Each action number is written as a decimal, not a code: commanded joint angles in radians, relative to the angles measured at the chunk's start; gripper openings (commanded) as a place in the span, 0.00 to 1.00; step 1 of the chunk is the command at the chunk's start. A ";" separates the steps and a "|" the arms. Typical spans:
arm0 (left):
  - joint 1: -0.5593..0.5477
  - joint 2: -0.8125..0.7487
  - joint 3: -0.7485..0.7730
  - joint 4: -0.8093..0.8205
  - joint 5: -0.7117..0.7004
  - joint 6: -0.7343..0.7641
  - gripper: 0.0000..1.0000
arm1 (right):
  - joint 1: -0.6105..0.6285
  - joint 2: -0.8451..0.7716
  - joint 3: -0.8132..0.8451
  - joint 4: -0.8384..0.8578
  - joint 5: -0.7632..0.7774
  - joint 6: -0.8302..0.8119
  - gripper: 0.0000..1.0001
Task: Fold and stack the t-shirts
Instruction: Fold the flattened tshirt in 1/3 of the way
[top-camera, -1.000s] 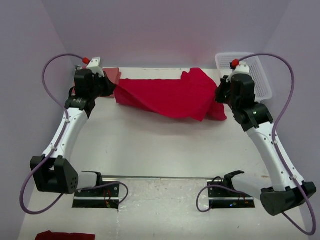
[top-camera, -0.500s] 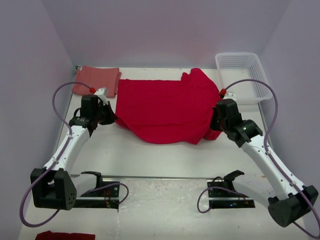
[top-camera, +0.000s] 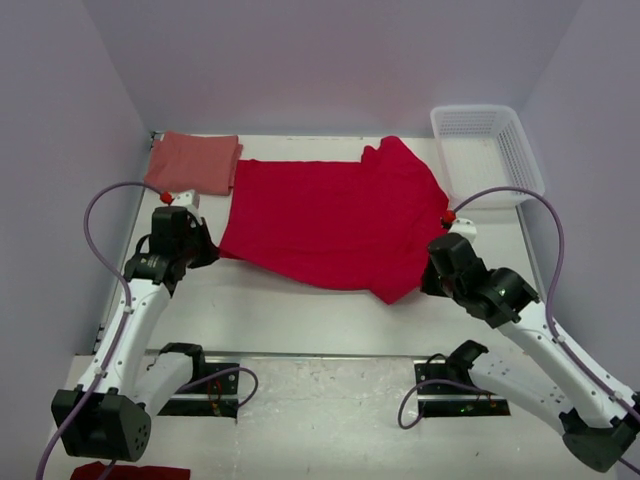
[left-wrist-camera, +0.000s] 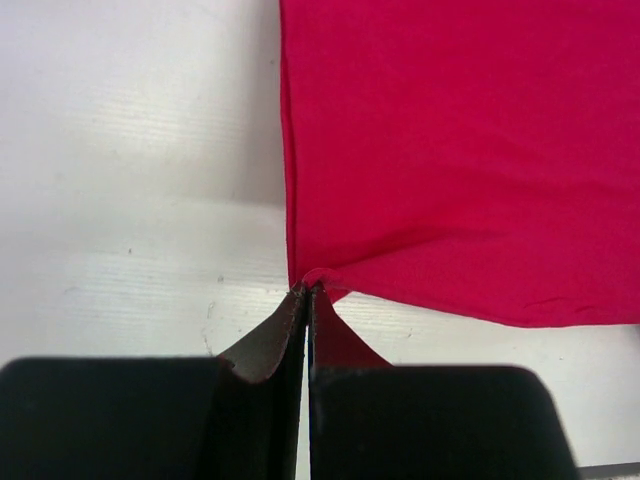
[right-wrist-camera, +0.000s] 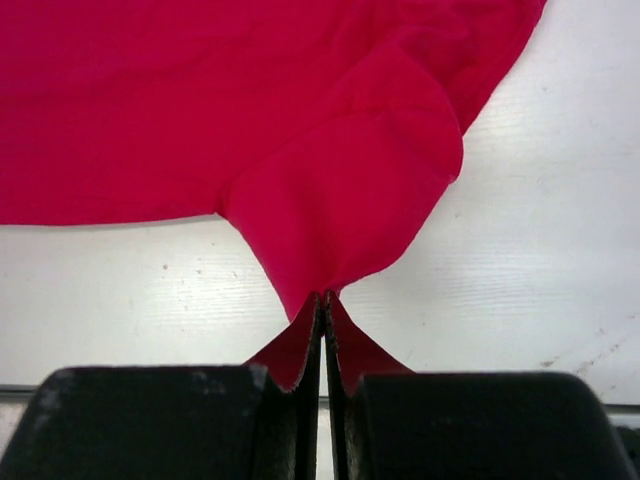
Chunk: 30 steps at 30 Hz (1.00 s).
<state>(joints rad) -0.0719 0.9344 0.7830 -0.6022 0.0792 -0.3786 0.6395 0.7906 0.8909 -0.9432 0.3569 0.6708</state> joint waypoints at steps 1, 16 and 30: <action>0.003 -0.025 0.027 -0.094 -0.052 -0.026 0.00 | 0.044 0.004 0.072 -0.091 0.076 0.091 0.00; 0.009 0.132 0.029 -0.097 -0.039 -0.063 0.00 | 0.071 0.269 0.264 -0.036 0.195 0.043 0.00; 0.044 0.351 0.125 0.014 -0.003 -0.100 0.00 | -0.199 0.509 0.431 0.096 0.085 -0.174 0.00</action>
<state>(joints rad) -0.0338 1.2503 0.8635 -0.6575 0.0483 -0.4454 0.4545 1.2617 1.2652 -0.9051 0.4690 0.5545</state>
